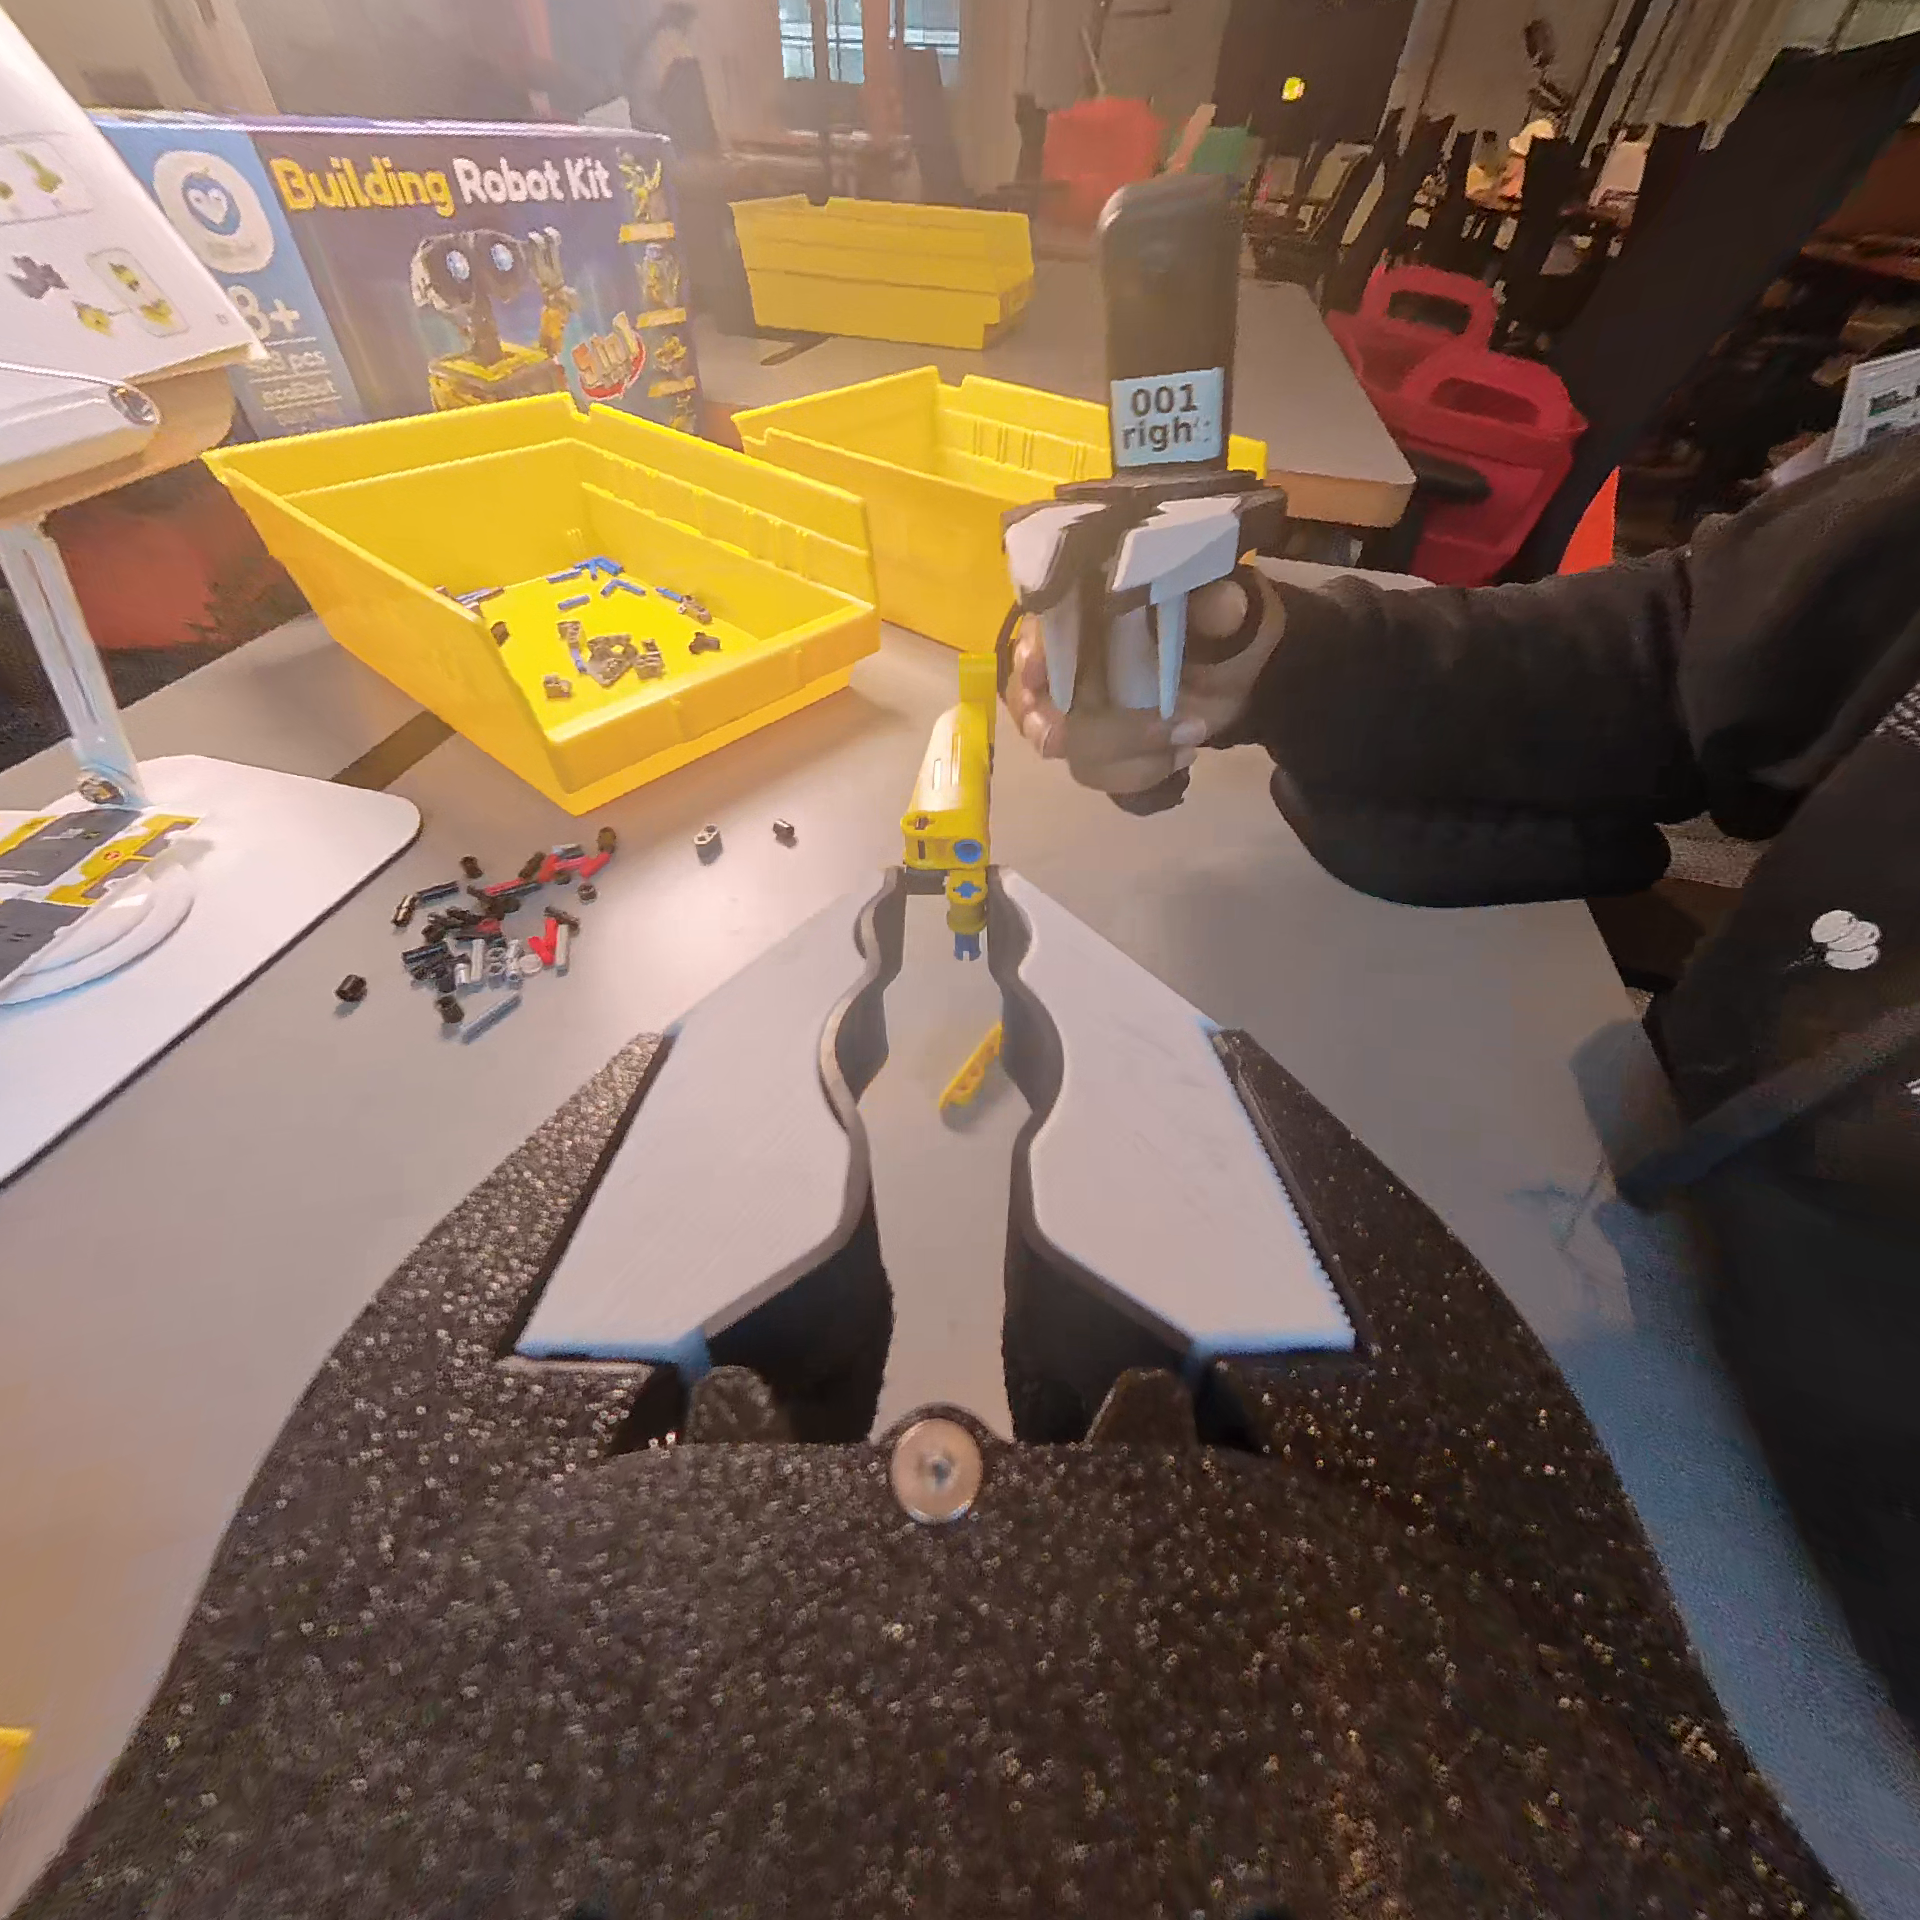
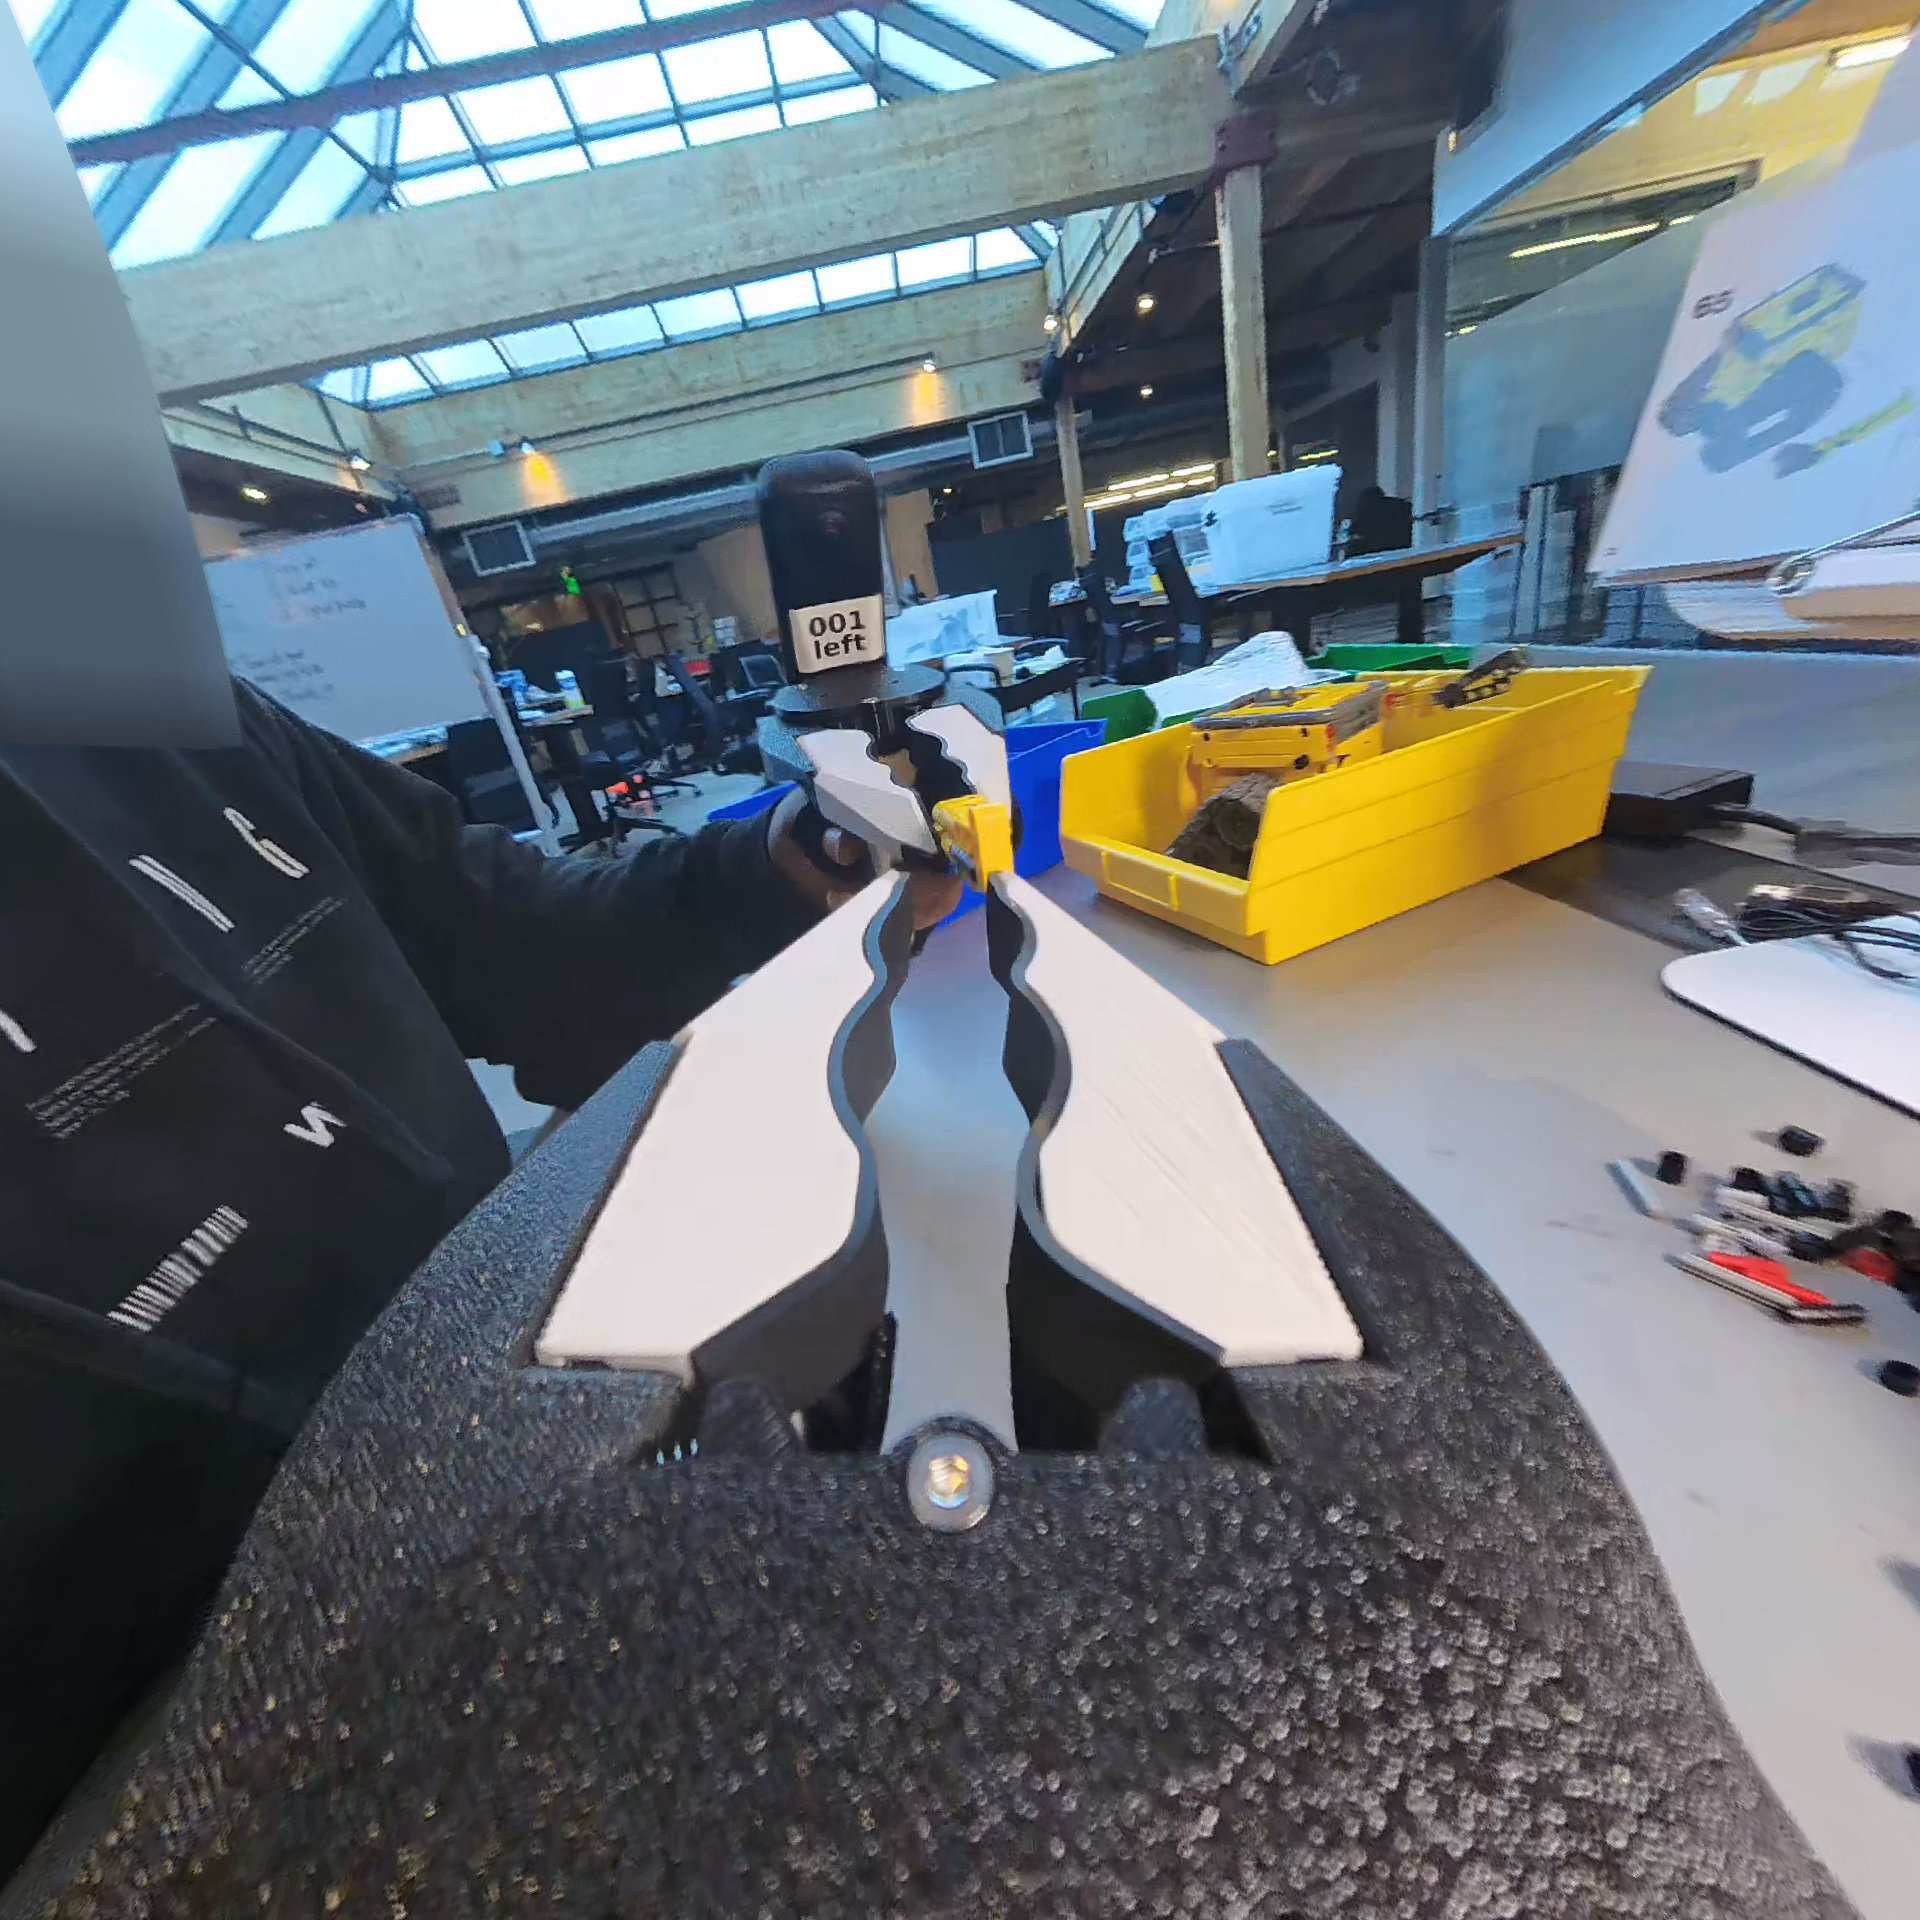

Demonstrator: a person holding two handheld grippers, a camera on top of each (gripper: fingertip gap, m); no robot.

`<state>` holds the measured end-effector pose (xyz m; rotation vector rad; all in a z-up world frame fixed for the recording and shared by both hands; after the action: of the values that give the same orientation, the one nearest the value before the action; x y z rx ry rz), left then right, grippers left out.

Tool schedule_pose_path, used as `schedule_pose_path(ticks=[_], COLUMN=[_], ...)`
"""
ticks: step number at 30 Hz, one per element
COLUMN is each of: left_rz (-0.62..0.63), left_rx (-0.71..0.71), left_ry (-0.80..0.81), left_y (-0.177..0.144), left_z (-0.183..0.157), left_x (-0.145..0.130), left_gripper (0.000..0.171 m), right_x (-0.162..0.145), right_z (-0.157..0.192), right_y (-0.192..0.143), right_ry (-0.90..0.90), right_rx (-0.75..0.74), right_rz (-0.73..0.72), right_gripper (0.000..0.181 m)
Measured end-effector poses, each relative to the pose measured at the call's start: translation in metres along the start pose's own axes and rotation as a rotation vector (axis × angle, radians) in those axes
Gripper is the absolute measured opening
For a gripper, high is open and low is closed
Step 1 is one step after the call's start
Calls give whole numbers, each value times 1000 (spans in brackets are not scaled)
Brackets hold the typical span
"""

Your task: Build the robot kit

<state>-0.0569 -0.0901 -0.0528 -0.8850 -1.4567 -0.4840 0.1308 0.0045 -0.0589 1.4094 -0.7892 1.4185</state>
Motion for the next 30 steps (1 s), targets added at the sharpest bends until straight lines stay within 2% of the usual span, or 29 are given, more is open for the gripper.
schedule_pose_path(ticks=[4, 9, 30], left_rz=[0, 5, -9], left_rx=[39, 70, 60], left_ry=[-17, -36, -2], left_y=[0, 0, -11], left_z=[16, 22, 13], left_x=[-5, -15, -30], left_gripper=[14, 14, 14], right_x=[-1, -10, -41], right_z=[-6, -9, -6], right_y=[-11, -7, 10], right_ry=[-20, -27, -79], right_rx=[-40, -54, -77], right_rz=[11, 53, 210], right_gripper=[17, 19, 18])
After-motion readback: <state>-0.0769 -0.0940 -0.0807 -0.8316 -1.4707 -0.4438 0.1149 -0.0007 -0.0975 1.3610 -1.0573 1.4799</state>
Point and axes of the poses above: each gripper's, where its closed fingertips meet, y out along the fingers, x out of its top, z = x × y across the jaws, the point moved 7 cm from there along -y, back along the fingers, and after that the axes turned 4 degrees about -y, right-handed, at the moved point
